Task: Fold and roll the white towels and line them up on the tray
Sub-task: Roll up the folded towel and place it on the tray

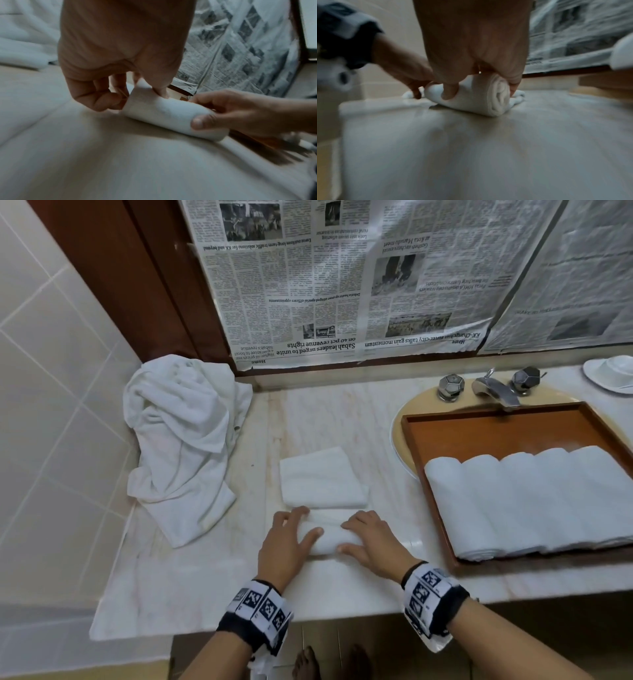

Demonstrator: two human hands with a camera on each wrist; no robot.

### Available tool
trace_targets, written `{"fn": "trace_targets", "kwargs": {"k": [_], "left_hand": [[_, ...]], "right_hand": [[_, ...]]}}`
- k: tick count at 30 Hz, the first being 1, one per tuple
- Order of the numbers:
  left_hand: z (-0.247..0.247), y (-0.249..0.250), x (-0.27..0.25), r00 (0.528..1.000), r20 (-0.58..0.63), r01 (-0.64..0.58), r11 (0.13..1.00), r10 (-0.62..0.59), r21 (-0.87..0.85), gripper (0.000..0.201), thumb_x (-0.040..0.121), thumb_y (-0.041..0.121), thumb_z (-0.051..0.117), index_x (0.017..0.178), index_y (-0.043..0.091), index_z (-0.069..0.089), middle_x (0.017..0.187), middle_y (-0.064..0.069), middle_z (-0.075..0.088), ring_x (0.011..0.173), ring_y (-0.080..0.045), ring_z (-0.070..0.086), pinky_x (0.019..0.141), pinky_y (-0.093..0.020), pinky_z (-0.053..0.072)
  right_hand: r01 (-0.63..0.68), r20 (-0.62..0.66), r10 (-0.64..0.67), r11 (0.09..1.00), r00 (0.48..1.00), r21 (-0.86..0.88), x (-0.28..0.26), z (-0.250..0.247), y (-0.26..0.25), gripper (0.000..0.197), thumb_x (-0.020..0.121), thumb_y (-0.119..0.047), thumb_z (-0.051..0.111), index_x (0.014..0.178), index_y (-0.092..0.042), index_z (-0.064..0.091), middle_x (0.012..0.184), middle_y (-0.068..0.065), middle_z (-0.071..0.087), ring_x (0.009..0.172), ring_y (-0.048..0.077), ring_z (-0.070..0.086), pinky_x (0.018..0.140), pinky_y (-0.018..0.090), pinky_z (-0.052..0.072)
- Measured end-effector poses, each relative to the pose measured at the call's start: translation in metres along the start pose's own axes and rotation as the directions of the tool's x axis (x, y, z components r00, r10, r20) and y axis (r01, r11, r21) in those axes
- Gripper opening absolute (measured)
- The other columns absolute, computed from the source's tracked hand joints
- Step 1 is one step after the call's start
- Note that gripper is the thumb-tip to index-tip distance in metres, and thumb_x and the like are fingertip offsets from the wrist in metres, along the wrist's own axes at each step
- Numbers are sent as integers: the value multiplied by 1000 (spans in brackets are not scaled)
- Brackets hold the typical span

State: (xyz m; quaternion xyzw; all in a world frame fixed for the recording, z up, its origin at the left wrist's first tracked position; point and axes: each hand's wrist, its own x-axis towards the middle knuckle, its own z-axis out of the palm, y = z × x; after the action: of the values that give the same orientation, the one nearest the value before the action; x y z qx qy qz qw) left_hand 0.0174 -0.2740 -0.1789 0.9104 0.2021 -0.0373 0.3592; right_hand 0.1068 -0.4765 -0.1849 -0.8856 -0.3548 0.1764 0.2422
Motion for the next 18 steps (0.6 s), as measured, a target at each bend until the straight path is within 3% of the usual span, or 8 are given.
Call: {"fn": "trace_targets", "kwargs": {"k": [3, 5, 7, 9, 12, 14, 16, 18], "left_hand": [[1, -5, -6, 991, 71, -123, 989, 117, 82, 61, 82, 75, 58, 135, 46, 47, 140, 19, 30, 117, -10, 44, 87, -38, 52], [0, -9, -7, 981, 158, -138, 978, 112, 159, 71, 77, 81, 56, 139, 47, 44, 140, 21, 34, 120, -10, 42, 88, -37, 51], [-4, -10, -5, 979, 179, -137, 972, 102, 191, 70, 77, 80, 56, 137, 46, 47, 135, 22, 41, 118, -8, 46, 86, -36, 50], [-8, -9, -1, 977, 195, -118, 980, 85, 161, 64, 77, 77, 60, 132, 45, 52, 129, 22, 47, 116, -6, 50, 88, -36, 49], [-12, -8, 8, 980, 200, -8, 1000, 8, 2, 72, 65, 79, 67, 127, 44, 55, 127, 19, 55, 115, -7, 55, 98, -37, 47], [-14, -7, 12, 975, 222, 41, 998, -29, -46, 84, 59, 81, 68, 132, 41, 52, 132, 17, 56, 117, -7, 53, 103, -35, 44], [-16, -3, 14, 963, 267, 58, 998, -47, -33, 89, 61, 79, 72, 137, 37, 52, 139, 13, 54, 123, -9, 51, 106, -34, 41], [-19, -2, 15, 949, 306, 83, 996, -71, -28, 89, 67, 73, 76, 142, 33, 50, 146, 9, 50, 130, -11, 48, 108, -30, 37]], "right_hand": [[-61, 65, 52, 988, 997, 144, 10, -10, 3, 45, 87, -48, 70, 118, -17, 64, 119, -4, 49, 113, 15, 45, 100, 33, 38], [-68, 133, 45, 982, 990, 178, 13, -16, 3, 41, 88, -46, 70, 112, -13, 67, 113, -3, 51, 109, 16, 50, 99, 33, 40], [-106, 221, 65, 978, 973, 180, 14, -22, -2, 39, 91, -45, 66, 109, -10, 68, 111, 2, 57, 106, 19, 54, 96, 33, 42], [-130, 220, 88, 974, 972, 186, 13, -25, -3, 41, 94, -46, 62, 110, -9, 69, 111, 6, 63, 104, 20, 58, 93, 33, 43], [-121, 103, 103, 975, 989, 187, 9, -22, -1, 46, 96, -51, 57, 125, -16, 63, 125, 1, 63, 115, 17, 57, 97, 27, 41], [-136, 93, 123, 980, 988, 145, 8, -19, -3, 48, 99, -52, 50, 133, -19, 57, 129, 0, 59, 119, 18, 55, 100, 29, 40], [-143, 94, 135, 985, 986, 92, 8, -19, -6, 51, 100, -54, 44, 137, -20, 53, 133, 0, 54, 121, 20, 54, 100, 33, 41], [-151, 115, 140, 984, 983, 93, 11, -20, -8, 64, 99, -58, 43, 150, -21, 37, 151, -2, 39, 130, 20, 49, 106, 35, 39]]}}
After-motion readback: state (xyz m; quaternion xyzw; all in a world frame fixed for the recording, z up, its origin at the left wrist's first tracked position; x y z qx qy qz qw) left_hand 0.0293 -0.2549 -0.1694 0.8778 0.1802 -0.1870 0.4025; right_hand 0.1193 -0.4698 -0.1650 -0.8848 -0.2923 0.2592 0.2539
